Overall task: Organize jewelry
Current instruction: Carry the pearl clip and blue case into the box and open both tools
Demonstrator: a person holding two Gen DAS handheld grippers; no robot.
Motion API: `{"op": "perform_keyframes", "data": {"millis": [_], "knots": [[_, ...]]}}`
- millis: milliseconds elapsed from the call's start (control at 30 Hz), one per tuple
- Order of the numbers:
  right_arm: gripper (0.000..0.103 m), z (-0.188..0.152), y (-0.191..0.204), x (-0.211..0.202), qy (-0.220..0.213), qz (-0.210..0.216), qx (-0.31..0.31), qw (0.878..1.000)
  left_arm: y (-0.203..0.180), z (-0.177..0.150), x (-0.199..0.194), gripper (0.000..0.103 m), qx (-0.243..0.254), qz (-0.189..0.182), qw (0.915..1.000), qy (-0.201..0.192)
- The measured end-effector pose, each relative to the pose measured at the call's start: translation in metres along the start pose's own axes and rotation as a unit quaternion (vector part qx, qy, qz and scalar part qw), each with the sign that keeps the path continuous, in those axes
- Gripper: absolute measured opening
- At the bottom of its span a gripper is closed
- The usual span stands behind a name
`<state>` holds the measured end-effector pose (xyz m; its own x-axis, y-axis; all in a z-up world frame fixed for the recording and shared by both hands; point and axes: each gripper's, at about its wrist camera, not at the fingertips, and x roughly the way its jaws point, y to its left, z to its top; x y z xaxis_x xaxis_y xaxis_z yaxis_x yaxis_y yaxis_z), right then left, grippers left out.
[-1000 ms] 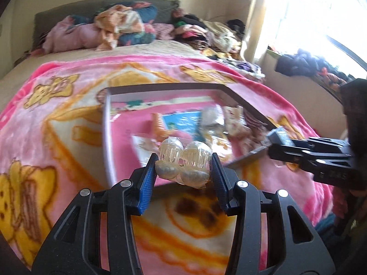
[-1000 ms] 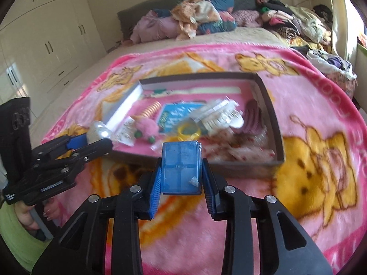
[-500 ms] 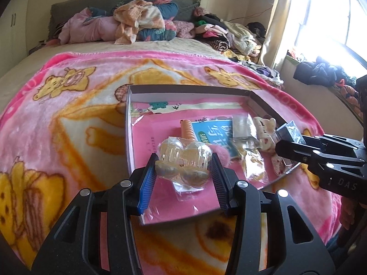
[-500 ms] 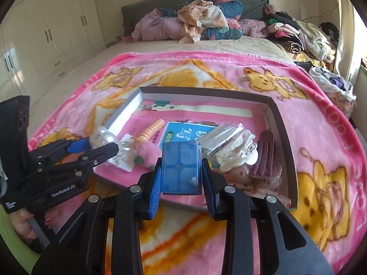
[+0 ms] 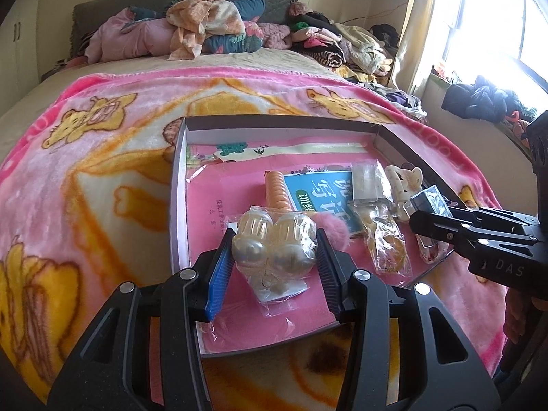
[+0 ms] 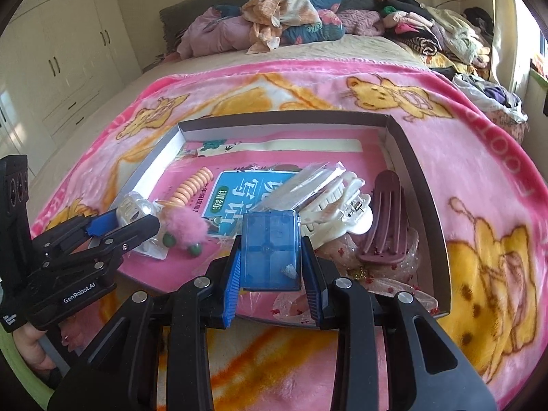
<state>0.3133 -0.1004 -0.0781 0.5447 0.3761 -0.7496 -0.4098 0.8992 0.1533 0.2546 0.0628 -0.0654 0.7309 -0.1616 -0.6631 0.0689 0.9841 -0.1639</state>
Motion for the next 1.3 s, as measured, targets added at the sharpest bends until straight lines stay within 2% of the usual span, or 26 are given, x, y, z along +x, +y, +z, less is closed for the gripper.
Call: {"op": "perform_keyframes", "data": {"millis": [367, 500, 567, 633, 700, 767, 833, 900, 1000, 1200, 1300], "knots": [[0.031, -0.004, 0.0, 0.002, 0.006, -0.004, -0.001, 1.0, 0.0, 0.0, 0.002, 0.037, -0.001, 0.002, 1.0, 0.001], [0.043, -0.005, 0.001, -0.003, -0.005, -0.004, -0.003, 1.0, 0.001, 0.0, 0.002, 0.038, 0.0, 0.004, 1.0, 0.0], [0.044, -0.005, 0.0, -0.007, -0.014, -0.003, -0.002, 1.0, 0.002, -0.001, 0.002, 0.038, 0.0, 0.005, 1.0, -0.001], [0.046, -0.005, -0.001, -0.011, -0.02, -0.003, 0.002, 1.0, 0.003, -0.001, 0.001, 0.044, 0.001, 0.006, 1.0, -0.001], [0.053, -0.006, -0.004, -0.014, -0.025, -0.003, 0.01, 1.0, 0.005, -0.001, -0.001, 0.048, -0.001, 0.007, 1.0, -0.002], [0.056, -0.006, -0.007, -0.018, -0.032, -0.003, 0.017, 0.999, 0.006, -0.002, -0.004, 0.048, 0.0, 0.007, 1.0, -0.004], [0.064, -0.007, -0.009, -0.021, -0.038, -0.006, 0.023, 0.999, 0.005, -0.002, -0.006, 0.054, -0.001, 0.008, 1.0, -0.005], [0.079, -0.009, -0.011, -0.025, -0.046, -0.009, 0.03, 0.998, 0.003, -0.003, -0.011, 0.059, -0.003, 0.008, 0.9999, -0.008], [0.087, -0.011, -0.011, -0.033, -0.06, -0.017, 0.033, 0.998, 0.001, -0.003, -0.018, 0.065, -0.003, 0.009, 0.9999, -0.014], [0.095, -0.017, -0.007, -0.053, -0.089, -0.021, 0.027, 0.995, -0.006, -0.001, -0.037, 0.074, -0.002, 0.009, 0.9996, -0.027], [0.096, -0.02, -0.003, -0.068, -0.11, -0.024, 0.021, 0.993, -0.01, -0.001, -0.047, 0.084, 0.0, 0.01, 0.9993, -0.036]]}}
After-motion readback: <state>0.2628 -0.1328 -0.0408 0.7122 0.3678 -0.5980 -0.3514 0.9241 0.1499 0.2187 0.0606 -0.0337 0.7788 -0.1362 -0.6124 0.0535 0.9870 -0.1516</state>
